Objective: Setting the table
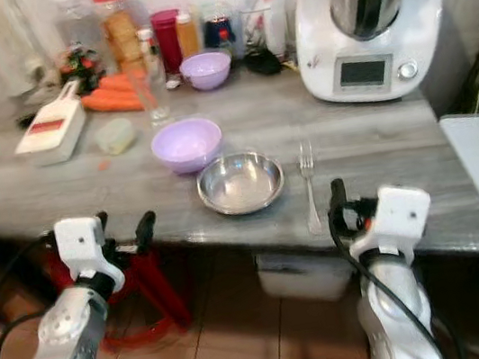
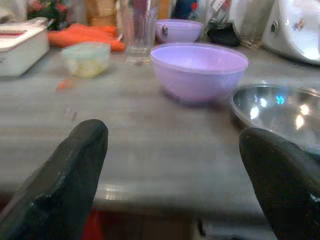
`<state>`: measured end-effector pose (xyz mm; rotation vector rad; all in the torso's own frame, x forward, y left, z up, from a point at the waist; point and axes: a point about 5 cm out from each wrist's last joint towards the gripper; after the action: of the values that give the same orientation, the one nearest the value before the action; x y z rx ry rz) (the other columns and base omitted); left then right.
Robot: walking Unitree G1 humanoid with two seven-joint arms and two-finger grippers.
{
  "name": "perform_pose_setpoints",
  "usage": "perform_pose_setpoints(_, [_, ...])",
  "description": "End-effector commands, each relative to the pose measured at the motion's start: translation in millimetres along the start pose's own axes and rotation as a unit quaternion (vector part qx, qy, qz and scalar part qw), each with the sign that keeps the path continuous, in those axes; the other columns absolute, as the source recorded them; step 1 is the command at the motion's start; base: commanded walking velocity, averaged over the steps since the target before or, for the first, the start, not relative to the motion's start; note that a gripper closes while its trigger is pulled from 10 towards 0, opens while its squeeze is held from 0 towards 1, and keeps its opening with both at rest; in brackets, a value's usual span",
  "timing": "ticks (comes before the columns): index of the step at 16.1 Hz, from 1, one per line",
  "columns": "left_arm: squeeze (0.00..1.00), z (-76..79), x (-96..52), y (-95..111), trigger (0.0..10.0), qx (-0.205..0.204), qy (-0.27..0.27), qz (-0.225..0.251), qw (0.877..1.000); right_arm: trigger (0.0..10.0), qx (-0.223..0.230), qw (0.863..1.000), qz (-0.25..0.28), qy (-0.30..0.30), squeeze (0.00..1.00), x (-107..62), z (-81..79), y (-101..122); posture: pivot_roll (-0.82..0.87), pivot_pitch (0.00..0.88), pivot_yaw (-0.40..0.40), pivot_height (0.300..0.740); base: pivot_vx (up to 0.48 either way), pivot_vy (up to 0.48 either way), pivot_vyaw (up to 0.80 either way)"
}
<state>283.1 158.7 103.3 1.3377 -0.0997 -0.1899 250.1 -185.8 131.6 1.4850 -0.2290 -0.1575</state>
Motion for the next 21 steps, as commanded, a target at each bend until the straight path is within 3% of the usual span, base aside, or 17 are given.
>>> perform_pose_setpoints(1, [0.00, -3.0, 2.5, -1.0, 10.0, 0.014, 0.001, -0.001, 1.000, 10.0, -0.003, 1.000, 0.000, -0.010, 0.00, 1.6, 2.9, -1.4, -0.06, 0.000, 0.017, 0.740, -0.247, 0.000, 0.00])
perform_pose_setpoints(6, [0.00, -2.4, 10.9, -0.1, 10.0, 0.013, -0.001, 0.006, 1.000, 10.0, -0.006, 1.000, 0.002, -0.009, 0.00, 5.3, 2.8, -5.3, -0.06, 0.000, 0.027, 0.740, -0.251, 0.000, -0.12])
perform_pose_setpoints(10, [0.00, -3.6, 3.9, -7.4, 10.0, 0.006, 0.000, -0.005, 1.000, 10.0, -0.006, 1.000, 0.006, 0.001, 0.00, 6.7, -3.9, -7.6, -0.06, 0.000, 0.051, 0.740, -0.252, 0.000, -0.64])
perform_pose_setpoints(13, [0.00, -7.9, -0.2, -8.5, 10.0, 0.009, 0.009, -0.003, 1.000, 10.0, -0.004, 1.000, 0.011, 0.023, 0.00, 10.8, -13.1, -5.8, -0.03, 0.000, 0.002, 0.740, -0.289, 0.000, -0.59])
perform_pose_setpoints(18, [0.00, -8.9, -8.0, -9.9, 10.0, 0.015, 0.006, -0.011, 1.000, 10.0, -0.012, 0.998, 0.021, 0.059, 0.00, 23.1, -25.5, -1.6, -0.01, 0.000, -0.009, 0.740, -0.338, 0.000, 0.00])
perform_pose_setpoints(21, [0.00, -3.8, -7.1, -10.1, 10.0, 0.010, -0.009, 0.000, 1.000, 10.0, -0.008, 0.998, 0.010, 0.065, 0.00, 17.4, -27.1, -8.6, -0.01, 0.000, -0.021, 0.740, 0.000, 0.000, 0.00])
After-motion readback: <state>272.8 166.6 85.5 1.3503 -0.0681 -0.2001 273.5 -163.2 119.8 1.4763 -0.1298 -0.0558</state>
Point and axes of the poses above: a point about 5 cm out from each wrist's last joint towards the gripper, its own x axis pointing out of the wrist towards the gripper, its own y axis along the axis of the wrist's last joint, z = x × y, and after that the axes turned 9 degrees about -x, right-handed
